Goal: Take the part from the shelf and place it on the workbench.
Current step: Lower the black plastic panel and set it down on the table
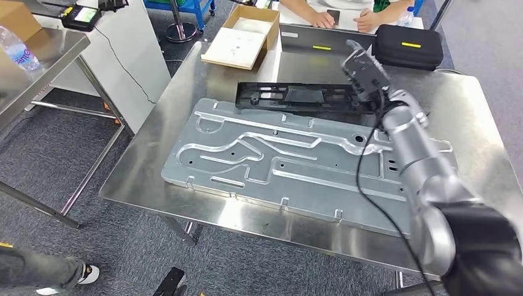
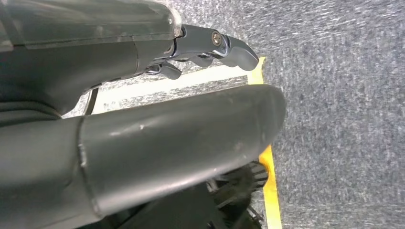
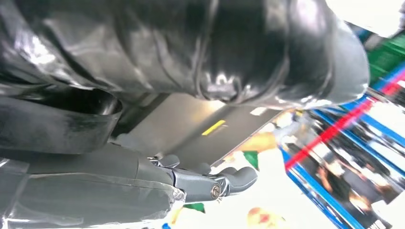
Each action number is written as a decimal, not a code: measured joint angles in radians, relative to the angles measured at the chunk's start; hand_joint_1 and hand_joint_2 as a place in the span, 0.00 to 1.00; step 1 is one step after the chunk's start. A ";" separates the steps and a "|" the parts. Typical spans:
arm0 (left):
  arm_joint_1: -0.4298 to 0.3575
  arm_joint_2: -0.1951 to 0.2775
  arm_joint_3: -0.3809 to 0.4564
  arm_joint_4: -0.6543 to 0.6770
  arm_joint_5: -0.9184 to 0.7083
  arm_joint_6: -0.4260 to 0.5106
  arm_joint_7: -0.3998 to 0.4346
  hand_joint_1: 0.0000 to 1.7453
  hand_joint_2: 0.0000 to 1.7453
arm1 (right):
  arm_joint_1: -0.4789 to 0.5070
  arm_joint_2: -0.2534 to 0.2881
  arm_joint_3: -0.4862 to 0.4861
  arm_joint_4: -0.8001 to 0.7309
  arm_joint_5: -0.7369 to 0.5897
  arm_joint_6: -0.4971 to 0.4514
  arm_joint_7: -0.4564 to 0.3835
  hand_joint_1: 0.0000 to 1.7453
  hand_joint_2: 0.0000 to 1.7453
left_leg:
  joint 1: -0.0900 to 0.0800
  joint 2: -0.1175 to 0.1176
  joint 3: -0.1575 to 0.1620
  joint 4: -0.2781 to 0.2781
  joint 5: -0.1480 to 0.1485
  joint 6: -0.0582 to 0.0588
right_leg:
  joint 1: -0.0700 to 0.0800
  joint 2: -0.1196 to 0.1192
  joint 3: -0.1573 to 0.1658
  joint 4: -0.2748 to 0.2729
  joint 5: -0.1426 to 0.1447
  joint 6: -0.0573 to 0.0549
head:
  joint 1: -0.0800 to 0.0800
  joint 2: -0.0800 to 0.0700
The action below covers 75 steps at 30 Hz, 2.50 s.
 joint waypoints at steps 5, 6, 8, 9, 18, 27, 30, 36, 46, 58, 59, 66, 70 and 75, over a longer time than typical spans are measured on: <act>0.007 0.002 0.006 0.000 0.012 0.000 0.053 0.00 0.00 | 0.092 0.047 0.060 -0.130 -0.077 -0.059 0.015 0.00 0.00 | -0.001 0.000 0.006 -0.010 0.038 0.007 | 0.007 0.000 -0.007 0.012 0.001 -0.004 | 0.000 0.000; 0.006 0.003 0.007 0.000 0.014 -0.001 0.058 0.00 0.00 | 0.098 0.053 0.074 -0.151 -0.086 -0.067 0.017 0.00 0.00 | -0.003 0.000 0.043 -0.080 0.066 0.012 | 0.009 0.000 -0.009 0.014 0.001 -0.002 | 0.000 0.000; 0.005 0.004 0.010 0.000 0.016 -0.005 0.062 0.00 0.00 | 0.107 0.059 0.103 -0.188 -0.102 -0.082 0.024 0.00 0.00 | -0.007 -0.001 0.083 -0.162 0.095 0.020 | 0.012 0.000 -0.013 0.016 0.004 0.005 | 0.001 0.000; 0.005 0.005 0.012 0.000 0.017 -0.007 0.062 0.00 0.00 | 0.112 0.060 0.117 -0.204 -0.110 -0.088 0.028 0.00 0.00 | -0.009 -0.001 0.084 -0.169 0.096 0.023 | 0.013 0.000 -0.015 0.016 0.006 0.010 | 0.001 0.000; 0.005 0.005 0.023 0.000 0.015 -0.012 0.064 0.00 0.00 | 0.158 0.058 0.174 -0.280 -0.143 -0.139 0.037 0.00 0.00 | -0.001 0.008 0.027 -0.187 0.161 0.053 | 0.000 -0.002 -0.091 0.287 -0.177 0.047 | 0.002 0.000; 0.004 0.005 0.024 0.000 0.009 -0.013 0.064 0.00 0.00 | 0.166 0.058 0.189 -0.325 -0.144 -0.187 0.034 0.00 0.00 | -0.002 0.005 -0.017 -0.186 0.211 0.011 | 0.006 -0.008 0.090 -0.006 -0.072 0.013 | 0.001 0.000; 0.006 0.006 0.024 0.000 0.008 -0.013 0.064 0.00 0.00 | 0.171 0.059 0.191 -0.334 -0.141 -0.195 0.033 0.00 0.00 | 0.000 0.002 -0.059 -0.060 0.075 -0.001 | 0.002 -0.012 0.051 -0.011 -0.033 -0.007 | 0.000 0.000; 0.005 0.006 0.024 0.000 0.006 -0.015 0.065 0.00 0.00 | 0.200 0.059 0.193 -0.361 -0.127 -0.228 0.032 0.00 0.00 | 0.000 0.001 0.037 0.016 0.055 -0.001 | 0.004 -0.012 -0.037 0.004 0.027 0.000 | 0.000 0.000; 0.005 0.004 0.025 0.000 0.004 -0.016 0.066 0.00 0.00 | 0.261 0.050 0.193 -0.387 -0.114 -0.291 0.011 0.00 0.00 | -0.003 0.009 0.108 -0.199 0.100 0.057 | 0.003 -0.005 -0.118 0.173 -0.101 0.051 | 0.003 0.000; 0.014 0.002 0.024 0.000 -0.005 -0.009 0.065 0.00 0.00 | 0.371 0.047 0.158 -0.444 -0.058 -0.441 -0.038 0.00 0.00 | -0.006 0.008 0.000 -0.181 0.179 0.014 | 0.010 -0.010 0.086 -0.024 -0.056 0.005 | 0.002 0.000; 0.015 0.003 0.024 0.000 -0.005 -0.008 0.065 0.00 0.00 | 0.375 0.047 0.157 -0.446 -0.057 -0.442 -0.038 0.00 0.00 | -0.006 0.006 -0.012 -0.153 0.141 0.009 | 0.006 -0.011 0.073 -0.030 -0.039 -0.002 | 0.001 0.000; 0.017 0.005 0.024 0.000 -0.005 -0.008 0.064 0.00 0.00 | 0.435 0.041 0.105 -0.450 -0.053 -0.509 -0.057 0.00 0.00 | 0.003 0.005 0.030 0.058 0.042 -0.008 | 0.003 -0.015 -0.048 -0.017 0.052 0.002 | 0.000 0.000; 0.016 0.006 0.024 0.000 -0.002 -0.008 0.060 0.00 0.00 | 0.475 0.023 0.043 -0.436 -0.061 -0.554 -0.090 0.00 0.00 | -0.002 -0.005 0.207 -0.182 -0.005 0.013 | 0.006 -0.017 -0.083 -0.001 0.088 0.025 | 0.000 0.000; 0.022 0.008 0.024 0.000 0.001 -0.007 0.058 0.00 0.00 | 0.532 0.000 -0.037 -0.386 -0.068 -0.577 -0.127 0.00 0.00 | -0.002 0.003 0.163 -0.200 0.048 0.062 | -0.003 -0.011 -0.115 0.066 0.000 0.054 | 0.001 0.000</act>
